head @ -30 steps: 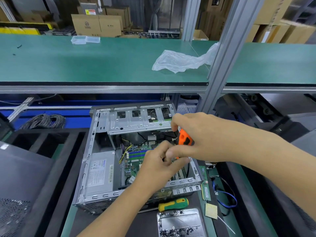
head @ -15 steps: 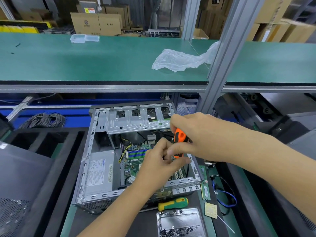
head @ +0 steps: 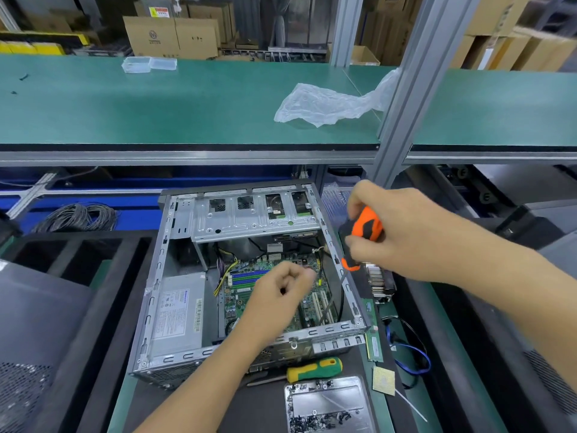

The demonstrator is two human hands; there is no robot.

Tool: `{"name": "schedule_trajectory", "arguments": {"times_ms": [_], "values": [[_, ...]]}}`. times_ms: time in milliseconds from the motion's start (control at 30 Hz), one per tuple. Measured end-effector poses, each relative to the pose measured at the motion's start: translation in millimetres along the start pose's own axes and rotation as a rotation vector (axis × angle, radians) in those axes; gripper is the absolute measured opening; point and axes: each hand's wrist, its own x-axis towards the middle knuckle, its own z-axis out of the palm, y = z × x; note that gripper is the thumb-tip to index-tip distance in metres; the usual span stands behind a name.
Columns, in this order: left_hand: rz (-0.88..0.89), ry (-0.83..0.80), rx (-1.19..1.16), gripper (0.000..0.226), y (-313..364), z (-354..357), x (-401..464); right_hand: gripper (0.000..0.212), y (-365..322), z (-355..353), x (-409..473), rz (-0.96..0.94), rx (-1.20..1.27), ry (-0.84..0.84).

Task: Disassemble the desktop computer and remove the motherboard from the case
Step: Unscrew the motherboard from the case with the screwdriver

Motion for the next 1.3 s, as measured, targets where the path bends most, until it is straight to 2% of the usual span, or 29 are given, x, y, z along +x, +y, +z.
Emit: {"name": "schedule_trajectory", "arguments": {"times_ms": [67,100,233,467,633,767,900,1133,1300], "values": [[-0.143,0.047,-0.003,0.061,-9,-7,5,0.026,16,-6,-4,0.074,0.026,0.051],[-0.224,0.066,-0.047,0.064,-14,-10,7,0.026,24,-7,-7,0.108,0.041,0.077],[-0.450,0.115,-0.269,0.052,-34,-20,20,0.021,58,-10,-25,0.255,0.090,0.225],[-0.655,0.165,-0.338,0.050,-54,-34,41,0.014,106,7,-53,0.521,0.334,0.364],[-0.705,0.106,-0.140,0.059,-61,-38,44,0.017,129,22,-65,0.655,0.567,0.427],[-0.725,0.013,-0.012,0.068,-61,-36,43,0.013,137,29,-71,0.700,0.690,0.445],[-0.779,-0.055,-0.024,0.075,-56,-28,45,0.016,140,35,-71,0.713,0.829,0.465],[-0.721,-0.088,-0.006,0.056,-58,-26,46,0.024,141,45,-68,0.678,0.897,0.434],[-0.707,-0.068,0.069,0.058,-58,-27,47,0.023,143,47,-66,0.695,0.899,0.435]]}}
